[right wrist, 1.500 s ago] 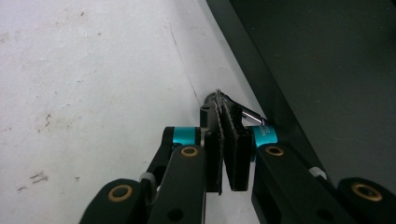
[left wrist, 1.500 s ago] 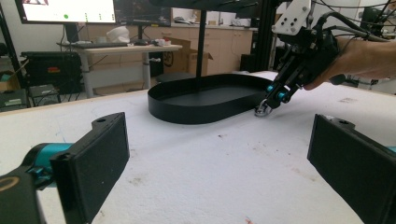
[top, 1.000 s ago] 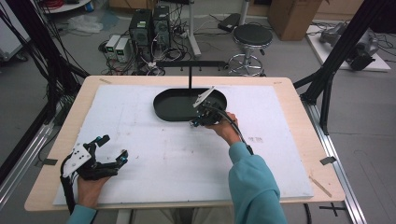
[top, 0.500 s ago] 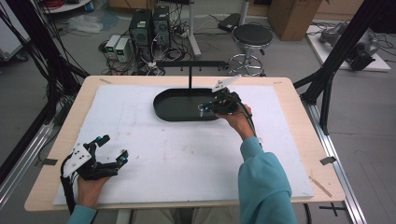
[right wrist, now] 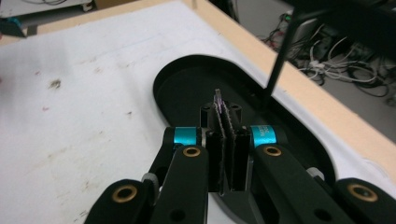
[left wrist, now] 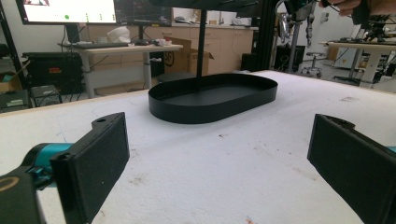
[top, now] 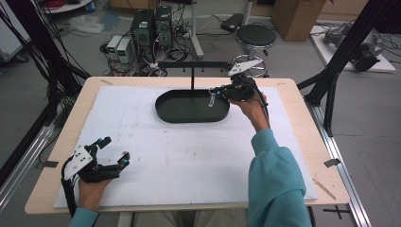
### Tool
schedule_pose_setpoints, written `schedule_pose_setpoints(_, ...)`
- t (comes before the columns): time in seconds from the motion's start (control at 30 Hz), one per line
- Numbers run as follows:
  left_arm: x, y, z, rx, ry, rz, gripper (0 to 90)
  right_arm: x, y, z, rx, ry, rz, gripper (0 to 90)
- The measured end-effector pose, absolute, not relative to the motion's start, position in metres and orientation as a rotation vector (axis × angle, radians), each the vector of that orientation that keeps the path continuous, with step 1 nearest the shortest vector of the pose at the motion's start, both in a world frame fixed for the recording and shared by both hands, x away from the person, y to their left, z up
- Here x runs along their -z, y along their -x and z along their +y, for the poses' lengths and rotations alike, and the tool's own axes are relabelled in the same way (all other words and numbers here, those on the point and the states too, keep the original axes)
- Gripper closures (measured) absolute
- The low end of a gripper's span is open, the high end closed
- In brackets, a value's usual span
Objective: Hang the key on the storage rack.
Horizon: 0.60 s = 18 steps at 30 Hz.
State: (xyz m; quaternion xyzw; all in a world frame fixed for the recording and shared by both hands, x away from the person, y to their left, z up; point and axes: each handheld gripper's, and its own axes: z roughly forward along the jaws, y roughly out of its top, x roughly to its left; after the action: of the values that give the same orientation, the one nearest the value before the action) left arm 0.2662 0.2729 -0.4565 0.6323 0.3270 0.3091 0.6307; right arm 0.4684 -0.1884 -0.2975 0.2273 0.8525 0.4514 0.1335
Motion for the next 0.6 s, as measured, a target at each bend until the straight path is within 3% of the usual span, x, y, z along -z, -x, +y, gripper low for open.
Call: schedule_pose_setpoints(0.6, 0.457, -0.267, 0.273, -0.713, -1.45, 0.752, 6.0, 0.26, -0.5, -0.21, -1.283, -0.721, 2.416, 89.4)
